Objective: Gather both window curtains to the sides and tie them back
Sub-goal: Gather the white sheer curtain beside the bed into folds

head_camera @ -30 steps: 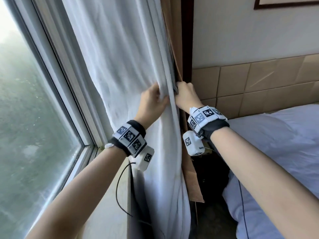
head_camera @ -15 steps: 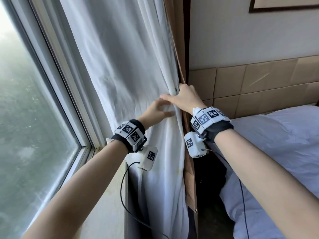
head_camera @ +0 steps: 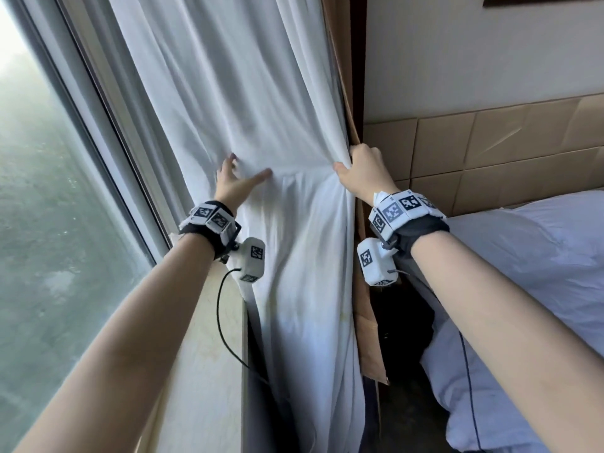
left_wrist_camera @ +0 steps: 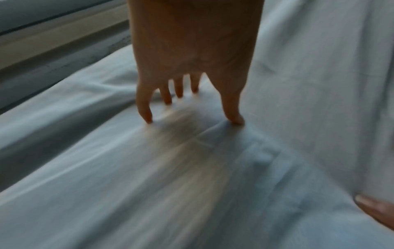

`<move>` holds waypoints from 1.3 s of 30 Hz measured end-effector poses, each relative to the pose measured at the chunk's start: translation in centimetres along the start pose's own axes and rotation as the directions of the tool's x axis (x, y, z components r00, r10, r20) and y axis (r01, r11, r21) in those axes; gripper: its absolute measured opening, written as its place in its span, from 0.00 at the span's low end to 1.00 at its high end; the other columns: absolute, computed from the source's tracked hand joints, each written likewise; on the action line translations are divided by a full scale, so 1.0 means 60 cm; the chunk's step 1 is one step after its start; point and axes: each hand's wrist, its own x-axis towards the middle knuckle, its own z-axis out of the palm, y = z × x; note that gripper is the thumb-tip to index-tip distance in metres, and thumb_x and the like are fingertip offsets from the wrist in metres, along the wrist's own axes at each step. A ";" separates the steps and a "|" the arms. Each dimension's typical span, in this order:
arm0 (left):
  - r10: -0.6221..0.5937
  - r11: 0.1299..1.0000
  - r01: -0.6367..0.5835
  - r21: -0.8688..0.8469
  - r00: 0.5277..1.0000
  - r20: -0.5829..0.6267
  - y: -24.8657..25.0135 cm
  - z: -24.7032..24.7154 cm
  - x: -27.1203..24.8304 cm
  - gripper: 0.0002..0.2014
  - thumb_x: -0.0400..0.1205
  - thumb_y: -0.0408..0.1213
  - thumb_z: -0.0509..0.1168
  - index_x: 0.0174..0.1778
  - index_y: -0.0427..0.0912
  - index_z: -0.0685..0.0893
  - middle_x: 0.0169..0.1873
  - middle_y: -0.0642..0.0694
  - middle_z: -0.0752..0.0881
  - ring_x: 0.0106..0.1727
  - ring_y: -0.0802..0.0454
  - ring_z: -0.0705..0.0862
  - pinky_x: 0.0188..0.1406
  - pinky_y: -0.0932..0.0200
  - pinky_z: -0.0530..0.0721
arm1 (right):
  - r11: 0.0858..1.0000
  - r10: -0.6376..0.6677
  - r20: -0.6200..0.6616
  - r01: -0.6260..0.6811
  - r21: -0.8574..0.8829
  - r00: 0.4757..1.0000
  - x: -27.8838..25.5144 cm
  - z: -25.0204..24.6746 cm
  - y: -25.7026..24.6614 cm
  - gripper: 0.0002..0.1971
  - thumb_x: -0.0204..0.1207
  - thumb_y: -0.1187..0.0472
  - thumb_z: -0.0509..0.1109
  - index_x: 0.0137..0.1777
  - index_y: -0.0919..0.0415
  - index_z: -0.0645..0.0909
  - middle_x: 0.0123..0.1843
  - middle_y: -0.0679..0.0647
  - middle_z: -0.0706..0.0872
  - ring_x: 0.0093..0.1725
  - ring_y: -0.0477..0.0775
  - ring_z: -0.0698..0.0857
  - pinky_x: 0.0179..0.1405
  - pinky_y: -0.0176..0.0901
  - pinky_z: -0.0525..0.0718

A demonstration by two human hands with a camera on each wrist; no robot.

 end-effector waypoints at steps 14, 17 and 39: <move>0.125 0.973 -0.130 -0.189 0.991 -0.039 0.049 0.045 -0.020 0.16 0.76 0.49 0.72 0.40 0.37 0.84 0.32 0.46 0.84 0.31 0.51 0.83 0.29 0.58 0.80 | 0.998 0.063 0.029 -0.063 0.022 0.998 0.006 0.010 -0.009 0.14 0.82 0.59 0.64 0.54 0.73 0.79 0.57 0.71 0.80 0.62 0.70 0.76 0.51 0.45 0.72; 0.194 0.975 -0.208 -0.083 0.969 -0.150 0.035 0.030 -0.026 0.20 0.72 0.51 0.72 0.29 0.36 0.82 0.25 0.47 0.78 0.28 0.51 0.75 0.28 0.56 0.73 | 0.999 0.054 0.008 -0.054 0.001 0.999 0.005 0.006 -0.009 0.14 0.82 0.60 0.64 0.52 0.74 0.79 0.55 0.72 0.81 0.60 0.71 0.77 0.52 0.49 0.76; 0.561 0.807 -0.587 0.062 0.795 0.230 0.112 0.112 -0.131 0.05 0.82 0.32 0.62 0.43 0.35 0.81 0.40 0.43 0.88 0.45 0.49 0.86 0.47 0.60 0.81 | 0.996 0.086 0.085 -0.086 -0.007 0.993 -0.027 -0.014 -0.046 0.11 0.78 0.66 0.63 0.56 0.72 0.77 0.60 0.68 0.78 0.56 0.68 0.81 0.49 0.47 0.78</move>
